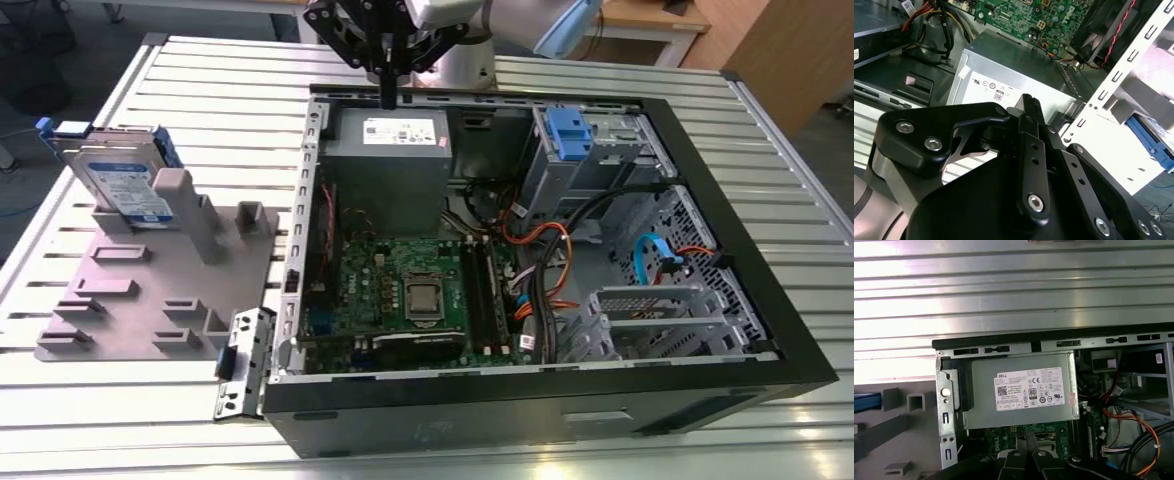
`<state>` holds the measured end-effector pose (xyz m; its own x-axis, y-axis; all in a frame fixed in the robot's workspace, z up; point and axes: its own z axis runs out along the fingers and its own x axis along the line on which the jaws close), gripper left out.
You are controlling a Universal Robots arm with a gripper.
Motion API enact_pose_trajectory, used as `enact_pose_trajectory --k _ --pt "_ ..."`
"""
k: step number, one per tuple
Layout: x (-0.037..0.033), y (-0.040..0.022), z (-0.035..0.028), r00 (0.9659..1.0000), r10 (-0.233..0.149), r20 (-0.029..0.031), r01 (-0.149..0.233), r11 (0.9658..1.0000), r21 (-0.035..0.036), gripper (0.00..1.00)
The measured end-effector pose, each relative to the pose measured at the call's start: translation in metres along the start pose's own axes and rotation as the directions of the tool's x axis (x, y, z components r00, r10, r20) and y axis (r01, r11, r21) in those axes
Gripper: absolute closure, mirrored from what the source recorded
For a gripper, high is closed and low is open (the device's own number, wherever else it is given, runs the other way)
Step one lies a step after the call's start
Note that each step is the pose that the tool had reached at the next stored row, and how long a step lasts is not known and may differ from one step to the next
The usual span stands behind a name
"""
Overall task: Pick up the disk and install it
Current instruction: 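Reach for the disk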
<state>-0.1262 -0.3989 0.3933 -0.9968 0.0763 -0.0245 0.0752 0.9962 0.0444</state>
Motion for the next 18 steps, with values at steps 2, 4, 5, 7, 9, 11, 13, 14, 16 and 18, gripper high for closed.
enact_pose_trajectory --k 2,4,5,7,9,11,13,14,16,18 --pt "0.0004 0.0000 0.0000 1.0000 0.000 0.0000 0.000 1.0000 0.0000 0.89" --pt "0.0012 -0.0001 0.0000 1.0000 0.000 0.0000 0.000 1.0000 0.0000 0.89" --pt "0.0017 -0.0001 -0.0001 1.0000 0.000 0.0000 0.000 1.0000 0.0000 0.89" --pt "0.0028 -0.0002 -0.0001 1.0000 0.000 0.0000 0.000 1.0000 0.0000 0.89" --pt "0.0038 -0.0003 -0.0001 1.0000 0.000 -0.0001 0.000 1.0000 0.0000 0.89" --pt "0.0046 -0.0003 -0.0001 1.0000 0.000 0.0000 0.000 1.0000 0.0000 0.89" --pt "0.0052 -0.0004 -0.0002 1.0000 0.000 0.0000 0.000 1.0000 0.0000 0.89" --pt "0.0054 -0.0004 -0.0002 1.0000 0.000 0.0000 0.000 1.0000 0.0000 0.89" --pt "0.0070 -0.0005 -0.0002 1.0000 0.000 0.0000 0.000 1.0000 -0.0001 0.89" --pt "0.0073 -0.0006 -0.0002 1.0000 0.000 0.0000 0.000 1.0000 0.0000 0.89"
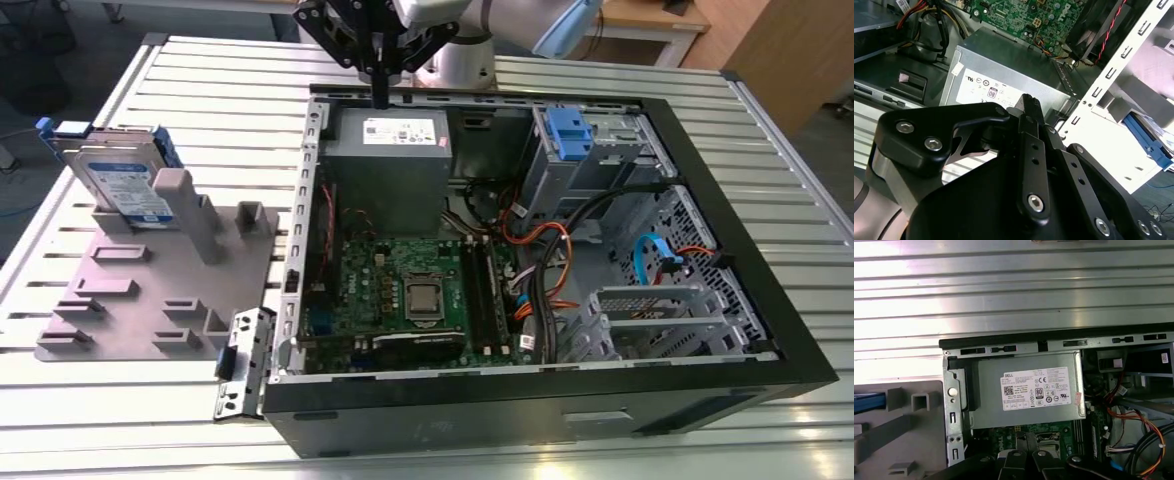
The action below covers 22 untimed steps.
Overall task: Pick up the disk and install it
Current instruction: 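Reach for the disk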
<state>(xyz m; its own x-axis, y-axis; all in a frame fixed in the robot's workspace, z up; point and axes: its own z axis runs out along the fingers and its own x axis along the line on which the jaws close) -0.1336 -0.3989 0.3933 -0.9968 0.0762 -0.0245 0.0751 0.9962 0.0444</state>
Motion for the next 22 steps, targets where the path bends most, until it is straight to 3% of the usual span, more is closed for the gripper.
enact_pose_trajectory --k 22 --pt "0.0052 -0.0004 -0.0001 1.0000 0.000 0.0000 0.000 1.0000 -0.0005 0.89"
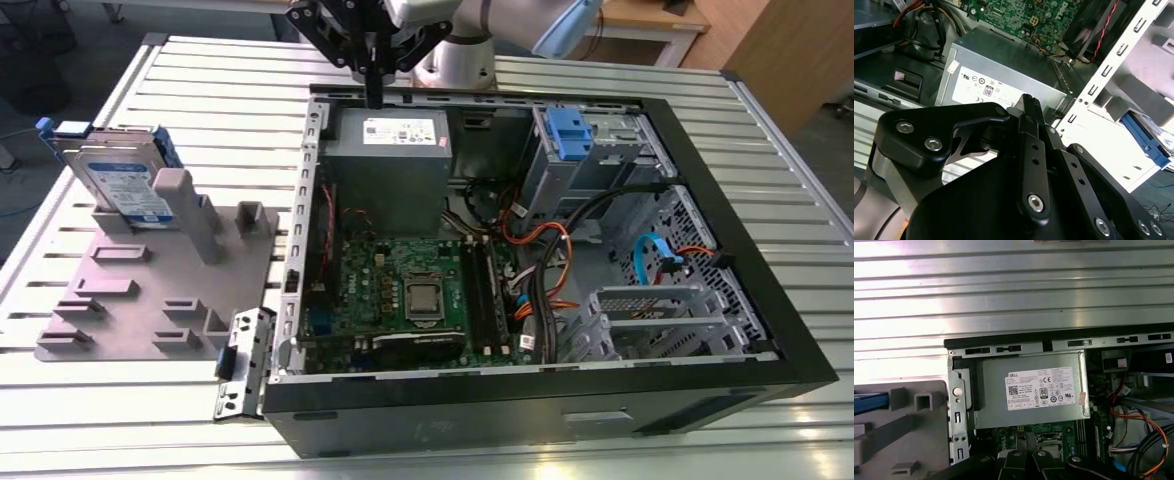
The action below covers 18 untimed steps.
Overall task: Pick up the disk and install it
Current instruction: 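Reach for the disk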
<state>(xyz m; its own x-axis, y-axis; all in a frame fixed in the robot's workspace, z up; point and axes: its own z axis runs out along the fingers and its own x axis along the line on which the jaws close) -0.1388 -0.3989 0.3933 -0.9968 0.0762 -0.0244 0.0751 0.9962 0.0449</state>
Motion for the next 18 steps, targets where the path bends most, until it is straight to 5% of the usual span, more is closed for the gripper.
enact_pose_trajectory --k 18 --pt "0.0039 -0.0003 -0.0001 1.0000 0.000 0.0000 0.000 1.0000 -0.0001 0.89"
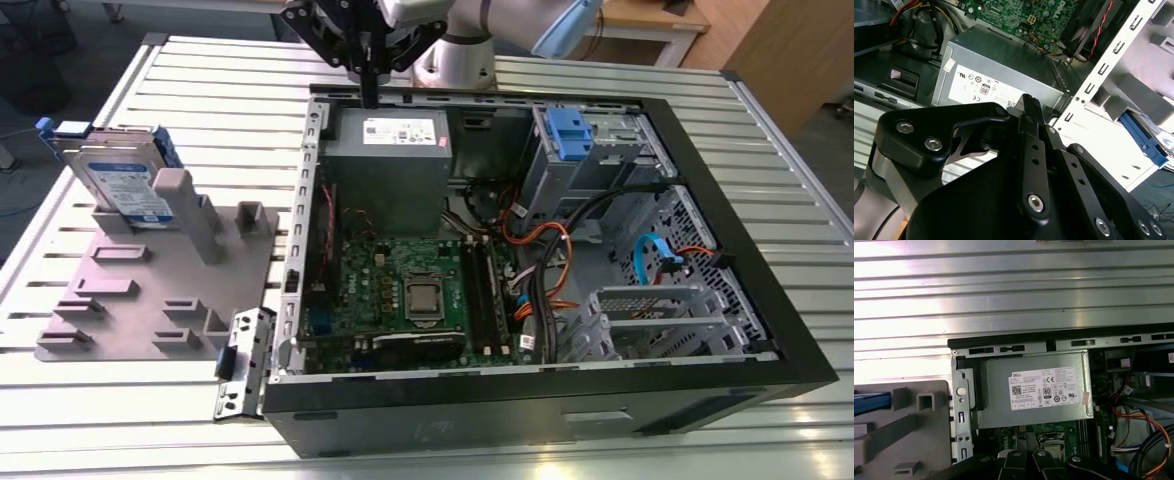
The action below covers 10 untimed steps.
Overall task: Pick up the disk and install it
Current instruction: 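Reach for the disk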
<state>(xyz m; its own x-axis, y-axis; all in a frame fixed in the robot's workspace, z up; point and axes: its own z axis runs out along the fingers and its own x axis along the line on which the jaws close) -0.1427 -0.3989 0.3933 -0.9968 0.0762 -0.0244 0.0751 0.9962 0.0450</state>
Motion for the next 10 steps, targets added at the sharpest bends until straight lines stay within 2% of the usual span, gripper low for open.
enact_pose_trajectory --k 10 --pt "0.0027 -0.0002 -0.0001 1.0000 0.000 0.0000 0.000 1.0000 -0.0002 0.89"
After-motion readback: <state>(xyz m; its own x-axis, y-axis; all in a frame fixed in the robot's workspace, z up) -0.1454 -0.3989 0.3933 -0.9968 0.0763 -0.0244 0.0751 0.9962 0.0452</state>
